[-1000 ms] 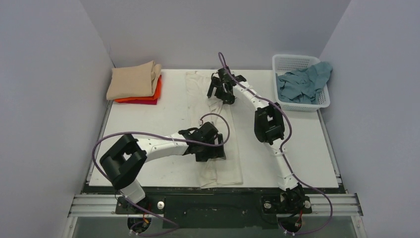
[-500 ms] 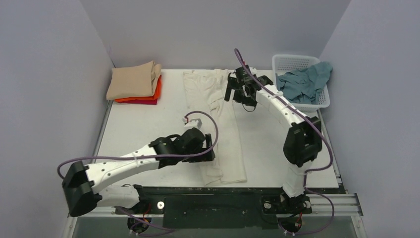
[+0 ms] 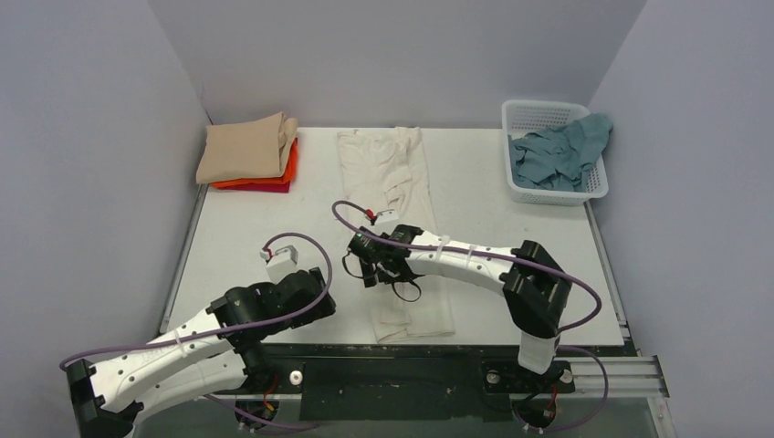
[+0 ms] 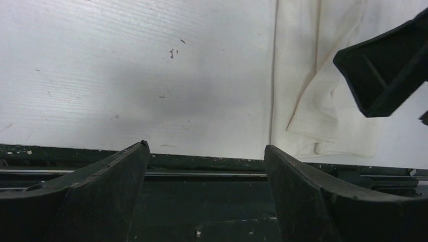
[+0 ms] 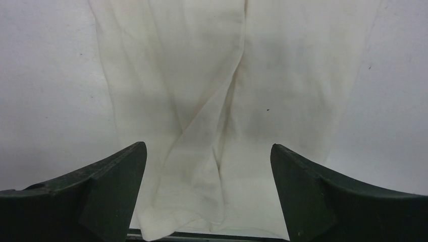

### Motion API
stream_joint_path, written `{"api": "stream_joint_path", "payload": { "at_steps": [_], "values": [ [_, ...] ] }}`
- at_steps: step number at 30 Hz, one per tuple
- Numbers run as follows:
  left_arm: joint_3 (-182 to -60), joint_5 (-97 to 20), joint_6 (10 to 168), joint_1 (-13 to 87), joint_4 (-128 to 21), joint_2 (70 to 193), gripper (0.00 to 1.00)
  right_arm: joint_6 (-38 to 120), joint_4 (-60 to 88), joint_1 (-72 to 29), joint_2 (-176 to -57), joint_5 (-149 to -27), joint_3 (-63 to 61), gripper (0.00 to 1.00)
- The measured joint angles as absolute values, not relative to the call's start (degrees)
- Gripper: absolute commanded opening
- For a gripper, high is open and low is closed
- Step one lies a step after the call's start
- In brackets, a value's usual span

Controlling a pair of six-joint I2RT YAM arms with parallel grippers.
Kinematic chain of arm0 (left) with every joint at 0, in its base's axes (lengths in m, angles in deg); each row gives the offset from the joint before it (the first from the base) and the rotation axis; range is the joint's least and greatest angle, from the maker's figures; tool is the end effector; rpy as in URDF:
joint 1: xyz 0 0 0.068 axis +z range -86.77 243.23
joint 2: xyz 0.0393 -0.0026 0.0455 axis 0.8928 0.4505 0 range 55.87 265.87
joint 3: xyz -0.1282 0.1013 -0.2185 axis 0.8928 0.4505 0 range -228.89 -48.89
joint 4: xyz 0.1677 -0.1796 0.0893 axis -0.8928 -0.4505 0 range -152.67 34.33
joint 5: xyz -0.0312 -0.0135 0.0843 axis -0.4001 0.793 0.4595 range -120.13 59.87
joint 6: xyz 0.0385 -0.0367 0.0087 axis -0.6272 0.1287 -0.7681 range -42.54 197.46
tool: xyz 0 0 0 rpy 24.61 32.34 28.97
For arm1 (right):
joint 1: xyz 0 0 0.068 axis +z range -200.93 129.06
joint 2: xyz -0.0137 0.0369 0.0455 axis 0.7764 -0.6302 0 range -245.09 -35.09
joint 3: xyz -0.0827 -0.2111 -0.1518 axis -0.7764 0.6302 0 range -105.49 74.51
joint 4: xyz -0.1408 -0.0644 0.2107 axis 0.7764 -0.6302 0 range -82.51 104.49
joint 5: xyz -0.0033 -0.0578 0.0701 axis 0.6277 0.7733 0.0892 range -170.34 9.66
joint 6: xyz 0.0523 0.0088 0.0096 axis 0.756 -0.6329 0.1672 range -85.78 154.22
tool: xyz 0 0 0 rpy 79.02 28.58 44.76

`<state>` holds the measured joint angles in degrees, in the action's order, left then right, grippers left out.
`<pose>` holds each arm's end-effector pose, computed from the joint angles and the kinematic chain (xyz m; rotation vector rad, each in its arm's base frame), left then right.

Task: Fold and stack the t-shirts
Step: Rotate the tshirt 90 degrees

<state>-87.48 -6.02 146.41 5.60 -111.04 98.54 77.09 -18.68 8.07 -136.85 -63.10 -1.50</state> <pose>0.0811 -0.1009 0.2432 -0.3932 2.4828 -0.3711 0.2029 0.3172 0.2271 -0.2519 2.5450 0.3078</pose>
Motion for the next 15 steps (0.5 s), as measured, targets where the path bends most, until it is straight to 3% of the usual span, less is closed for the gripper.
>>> {"api": "stream_joint_path", "payload": {
  "at_steps": [7, 15],
  "values": [
    [-84.86, -6.52, 147.74, 5.6, -111.15, 97.45, 0.95, 80.87, -20.19, 11.02, -144.56, -58.36, -4.05, 0.88],
    [-83.33, -7.92, 147.5, 5.6, -108.4, 100.2, 0.95, 83.15, -20.69, 11.59, -145.59, -57.14, -2.28, 0.88]
  ]
}}
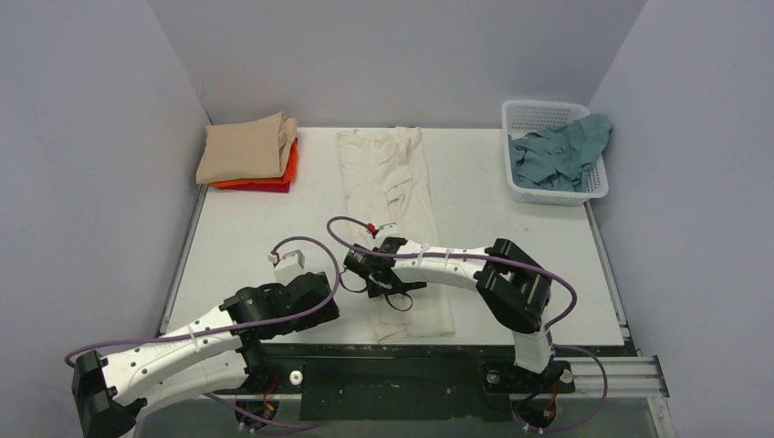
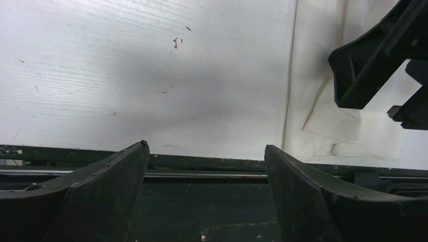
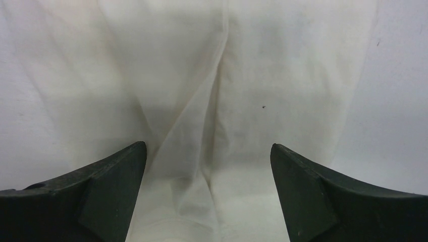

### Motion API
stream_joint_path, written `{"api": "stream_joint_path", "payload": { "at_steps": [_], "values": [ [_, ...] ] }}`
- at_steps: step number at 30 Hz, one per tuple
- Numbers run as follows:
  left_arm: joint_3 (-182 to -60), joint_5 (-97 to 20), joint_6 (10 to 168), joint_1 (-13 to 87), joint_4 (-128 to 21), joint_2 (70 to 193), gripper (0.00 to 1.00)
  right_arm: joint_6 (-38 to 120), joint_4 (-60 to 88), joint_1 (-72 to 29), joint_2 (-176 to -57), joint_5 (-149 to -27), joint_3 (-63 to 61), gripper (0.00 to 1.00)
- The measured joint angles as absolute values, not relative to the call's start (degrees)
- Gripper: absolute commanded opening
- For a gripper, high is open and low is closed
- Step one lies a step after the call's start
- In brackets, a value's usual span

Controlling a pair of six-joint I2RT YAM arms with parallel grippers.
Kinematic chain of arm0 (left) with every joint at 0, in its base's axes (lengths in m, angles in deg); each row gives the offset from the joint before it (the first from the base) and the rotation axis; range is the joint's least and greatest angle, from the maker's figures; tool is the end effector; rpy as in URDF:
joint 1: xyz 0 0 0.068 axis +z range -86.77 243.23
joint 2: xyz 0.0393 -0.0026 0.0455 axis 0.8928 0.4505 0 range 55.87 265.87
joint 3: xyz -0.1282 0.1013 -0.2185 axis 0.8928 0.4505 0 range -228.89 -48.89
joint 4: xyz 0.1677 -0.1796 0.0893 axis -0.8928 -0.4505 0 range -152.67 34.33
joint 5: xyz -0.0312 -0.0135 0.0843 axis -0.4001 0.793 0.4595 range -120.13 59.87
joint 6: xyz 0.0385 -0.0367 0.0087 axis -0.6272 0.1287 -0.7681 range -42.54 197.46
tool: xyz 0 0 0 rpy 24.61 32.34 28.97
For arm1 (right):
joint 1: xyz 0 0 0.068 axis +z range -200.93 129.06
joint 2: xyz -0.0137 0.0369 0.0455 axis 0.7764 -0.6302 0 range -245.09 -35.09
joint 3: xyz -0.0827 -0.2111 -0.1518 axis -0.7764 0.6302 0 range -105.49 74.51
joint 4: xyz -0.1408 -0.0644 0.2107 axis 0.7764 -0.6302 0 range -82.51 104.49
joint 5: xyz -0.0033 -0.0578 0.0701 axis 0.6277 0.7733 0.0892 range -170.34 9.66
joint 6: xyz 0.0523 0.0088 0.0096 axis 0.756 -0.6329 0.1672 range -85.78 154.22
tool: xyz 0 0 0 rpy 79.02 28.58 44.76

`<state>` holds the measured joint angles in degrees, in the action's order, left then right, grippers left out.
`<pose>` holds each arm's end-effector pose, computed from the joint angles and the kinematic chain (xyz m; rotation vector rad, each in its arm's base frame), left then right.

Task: Fold and stack the t-shirts
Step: Rotate the tshirt 90 degrees

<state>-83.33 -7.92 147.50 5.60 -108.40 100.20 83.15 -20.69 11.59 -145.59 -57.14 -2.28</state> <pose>0.0820 -0.1043 0.2201 -0.3998 2.5405 -0.3391 0.1915 0.3378 0.1752 -0.2091 2.5960 0.1001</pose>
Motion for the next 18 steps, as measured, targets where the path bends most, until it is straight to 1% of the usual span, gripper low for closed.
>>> {"api": "stream_joint_path", "payload": {
  "at_steps": [4, 13, 18],
  "values": [
    [-83.33, -8.09, 147.28, 5.6, -107.85, 100.4, 0.95, 84.48, -20.23, 12.09, -143.47, -56.94, 2.81, 0.88],
    [-83.31, -8.09, 146.93, 5.6, -107.72, 99.94, 0.96, 85.88, -21.48, 12.92, -131.47, -59.23, 12.38, 0.88],
    [-83.31, -8.09, 146.41, 5.6, -107.74, 100.07, 0.95, 86.69, -22.18, 12.92, -126.88, -60.46, 16.56, 0.88]
  ]
}}
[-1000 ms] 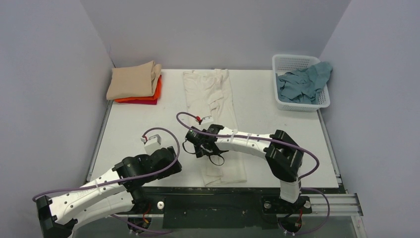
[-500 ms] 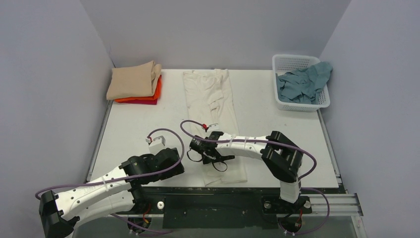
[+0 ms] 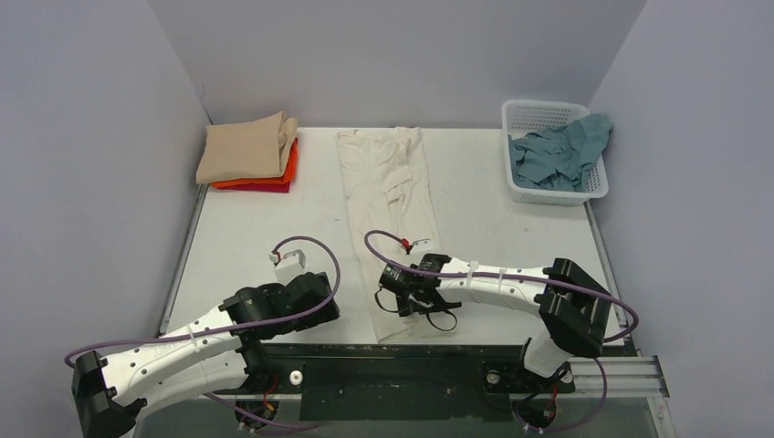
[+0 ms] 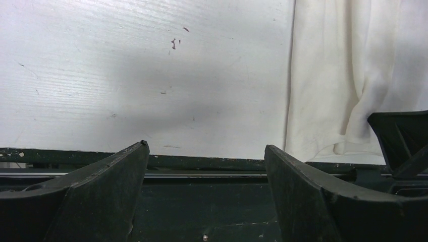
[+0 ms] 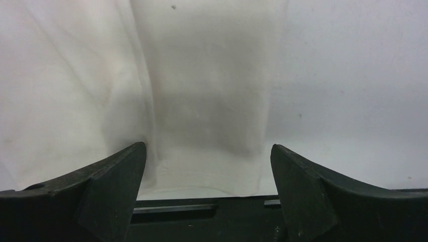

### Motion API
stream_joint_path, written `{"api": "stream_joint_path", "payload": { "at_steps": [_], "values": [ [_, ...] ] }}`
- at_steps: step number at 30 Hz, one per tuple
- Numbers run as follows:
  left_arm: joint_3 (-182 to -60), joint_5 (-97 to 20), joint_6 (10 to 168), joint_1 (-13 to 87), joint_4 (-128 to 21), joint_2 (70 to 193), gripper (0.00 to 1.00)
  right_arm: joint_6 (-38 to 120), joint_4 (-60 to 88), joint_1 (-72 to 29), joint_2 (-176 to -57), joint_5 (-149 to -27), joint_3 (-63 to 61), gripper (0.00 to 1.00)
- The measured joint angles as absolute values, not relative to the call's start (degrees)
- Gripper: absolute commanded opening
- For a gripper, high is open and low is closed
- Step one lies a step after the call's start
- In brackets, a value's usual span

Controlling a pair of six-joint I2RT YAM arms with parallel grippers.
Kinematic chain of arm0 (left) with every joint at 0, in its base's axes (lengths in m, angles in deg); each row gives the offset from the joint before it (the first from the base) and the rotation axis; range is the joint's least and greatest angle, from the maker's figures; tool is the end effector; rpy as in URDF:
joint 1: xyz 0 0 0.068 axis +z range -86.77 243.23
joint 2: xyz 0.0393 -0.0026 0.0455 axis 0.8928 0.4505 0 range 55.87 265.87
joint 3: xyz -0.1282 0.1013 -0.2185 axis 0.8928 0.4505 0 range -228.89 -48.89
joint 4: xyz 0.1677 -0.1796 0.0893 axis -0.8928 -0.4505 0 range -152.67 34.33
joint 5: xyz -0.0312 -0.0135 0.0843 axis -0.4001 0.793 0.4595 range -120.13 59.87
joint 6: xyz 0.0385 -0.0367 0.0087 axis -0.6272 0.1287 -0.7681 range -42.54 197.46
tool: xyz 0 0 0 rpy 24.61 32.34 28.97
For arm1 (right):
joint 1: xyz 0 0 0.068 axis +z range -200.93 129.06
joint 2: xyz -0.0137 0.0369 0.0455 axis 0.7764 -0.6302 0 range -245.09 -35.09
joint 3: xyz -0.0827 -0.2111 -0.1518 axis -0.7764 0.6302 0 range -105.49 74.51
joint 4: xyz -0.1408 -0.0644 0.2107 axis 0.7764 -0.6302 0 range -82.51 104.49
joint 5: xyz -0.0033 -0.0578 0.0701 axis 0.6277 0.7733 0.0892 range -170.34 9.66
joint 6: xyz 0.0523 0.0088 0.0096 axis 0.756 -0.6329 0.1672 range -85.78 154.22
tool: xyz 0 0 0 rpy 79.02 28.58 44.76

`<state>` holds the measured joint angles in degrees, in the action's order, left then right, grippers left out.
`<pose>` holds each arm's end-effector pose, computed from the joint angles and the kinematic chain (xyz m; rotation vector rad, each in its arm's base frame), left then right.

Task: Fold and stack the t-shirts
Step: Rotate the tshirt 90 degrees

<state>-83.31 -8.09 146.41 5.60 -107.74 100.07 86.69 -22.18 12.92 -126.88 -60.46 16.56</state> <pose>0.0824 -0.1051 0.2208 -0.3772 2.5371 -0.3493 0.1436 0.2649 0.1895 -0.1846 2.6621 0.1428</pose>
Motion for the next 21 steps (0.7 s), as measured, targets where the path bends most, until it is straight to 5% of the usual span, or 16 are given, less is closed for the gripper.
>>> {"api": "stream_joint_path", "payload": {
  "at_steps": [13, 21],
  "values": [
    [-83.57, -13.56, 142.45, 3.35, -101.82, 109.95, 0.95, 90.88, -26.79, 11.67, -110.9, -59.78, 26.57, 0.89],
    [-88.79, -15.22, 141.71, -1.79, -95.5, 122.7, 0.96, 90.91, -17.33, 11.39, -104.96, -63.67, 27.88, 0.89]
  ]
}}
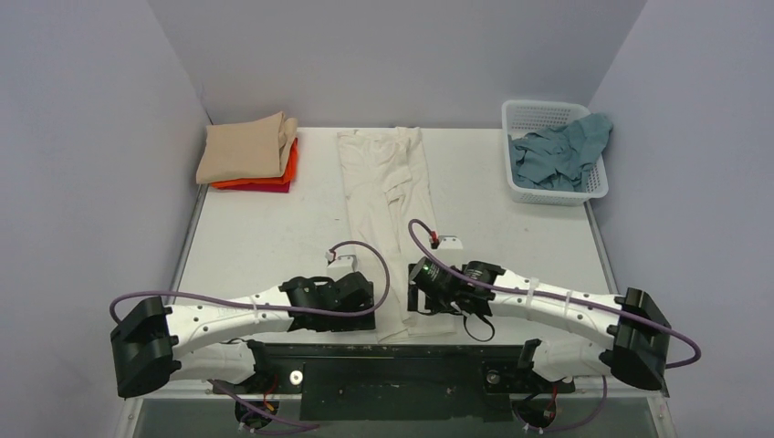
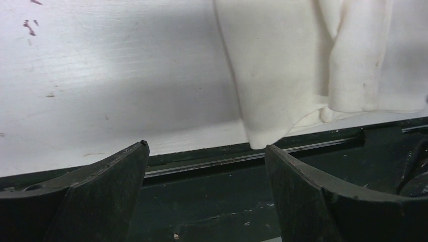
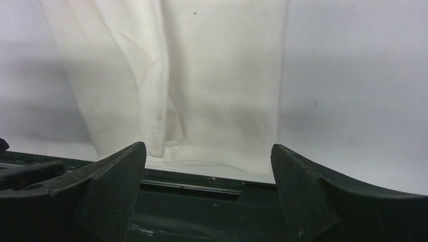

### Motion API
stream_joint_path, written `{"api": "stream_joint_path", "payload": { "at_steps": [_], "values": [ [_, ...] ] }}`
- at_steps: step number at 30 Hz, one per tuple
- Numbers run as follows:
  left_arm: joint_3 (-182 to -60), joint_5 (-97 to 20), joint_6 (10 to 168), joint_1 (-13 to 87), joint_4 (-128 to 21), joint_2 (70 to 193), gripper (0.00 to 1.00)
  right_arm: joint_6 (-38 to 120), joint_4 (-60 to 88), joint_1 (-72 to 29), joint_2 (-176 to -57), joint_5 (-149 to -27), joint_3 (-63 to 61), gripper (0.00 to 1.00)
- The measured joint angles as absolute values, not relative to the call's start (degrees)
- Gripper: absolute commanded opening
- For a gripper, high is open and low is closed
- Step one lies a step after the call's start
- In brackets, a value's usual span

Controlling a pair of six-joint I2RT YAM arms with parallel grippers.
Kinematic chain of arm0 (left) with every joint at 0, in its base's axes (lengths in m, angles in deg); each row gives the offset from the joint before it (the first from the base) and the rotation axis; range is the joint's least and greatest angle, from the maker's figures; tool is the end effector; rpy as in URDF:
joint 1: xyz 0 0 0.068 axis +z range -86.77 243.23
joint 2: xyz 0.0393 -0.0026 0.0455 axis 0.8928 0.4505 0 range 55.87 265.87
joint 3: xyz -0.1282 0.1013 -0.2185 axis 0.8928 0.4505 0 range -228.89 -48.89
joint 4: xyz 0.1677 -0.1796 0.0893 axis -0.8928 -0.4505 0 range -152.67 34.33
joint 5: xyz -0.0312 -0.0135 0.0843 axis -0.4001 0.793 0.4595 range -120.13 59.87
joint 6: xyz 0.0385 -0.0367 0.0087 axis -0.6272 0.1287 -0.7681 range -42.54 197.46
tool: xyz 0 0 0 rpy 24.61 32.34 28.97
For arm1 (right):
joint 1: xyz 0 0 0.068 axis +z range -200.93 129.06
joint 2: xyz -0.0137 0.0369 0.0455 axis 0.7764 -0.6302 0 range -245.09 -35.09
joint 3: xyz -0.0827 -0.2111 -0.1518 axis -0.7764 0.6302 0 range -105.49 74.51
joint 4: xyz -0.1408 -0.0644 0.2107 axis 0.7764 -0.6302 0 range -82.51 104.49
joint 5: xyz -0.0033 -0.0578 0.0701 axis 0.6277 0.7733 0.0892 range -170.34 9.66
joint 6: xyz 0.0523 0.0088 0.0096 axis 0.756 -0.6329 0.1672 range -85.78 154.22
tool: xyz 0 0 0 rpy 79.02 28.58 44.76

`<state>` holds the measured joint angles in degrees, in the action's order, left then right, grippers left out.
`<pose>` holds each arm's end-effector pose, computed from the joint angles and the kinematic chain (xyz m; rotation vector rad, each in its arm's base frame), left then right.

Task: Fold and stack the t-shirts
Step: Rotate the tshirt 90 degrees

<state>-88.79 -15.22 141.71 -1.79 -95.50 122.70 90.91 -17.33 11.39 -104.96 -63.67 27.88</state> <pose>0.0947 -0.1815 0.1992 -0.0548 2.7148 -0.3520 0.1205 0.2077 0.2313 -0.0078 2.5462 0.5009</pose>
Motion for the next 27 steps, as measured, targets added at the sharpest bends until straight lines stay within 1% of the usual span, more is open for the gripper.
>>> {"api": "stream_joint_path", "payload": {
  "at_steps": [3, 5, 9, 14, 18, 22, 27],
  "values": [
    [-89.06, -15.35, 141.82, -2.42, -94.52, 123.2, 0.96, 89.81, -14.0, 11.48, -110.2, -64.89, 26.09, 0.89],
    [-89.06, -15.37, 142.19, -2.49, -94.48, 122.96, 0.96, 89.11, -12.34, 11.67, -115.76, -65.33, 23.79, 0.89],
    [-87.98, -15.26, 143.28, -2.64, -94.52, 120.14, 0.96, 88.0, -10.31, 11.78, -123.6, -65.92, 21.61, 0.88],
    [-86.0, -14.74, 144.05, -2.68, -95.33, 116.12, 0.96, 87.76, -12.37, 11.65, -127.14, -64.76, 21.5, 0.88],
    [-85.93, -14.06, 144.09, -2.68, -95.59, 115.31, 0.96, 88.2, -15.77, 10.84, -125.31, -61.53, 22.55, 0.88],
    [-85.95, -13.97, 143.79, -2.68, -95.5, 115.59, 0.96, 88.81, -18.88, 9.75, -116.52, -60.0, 26.77, 0.88],
    [-86.83, -14.1, 142.98, -2.73, -95.22, 119.68, 0.96, 90.49, -21.28, 8.2, -104.87, -60.35, 32.1, 0.88]
  ]
}}
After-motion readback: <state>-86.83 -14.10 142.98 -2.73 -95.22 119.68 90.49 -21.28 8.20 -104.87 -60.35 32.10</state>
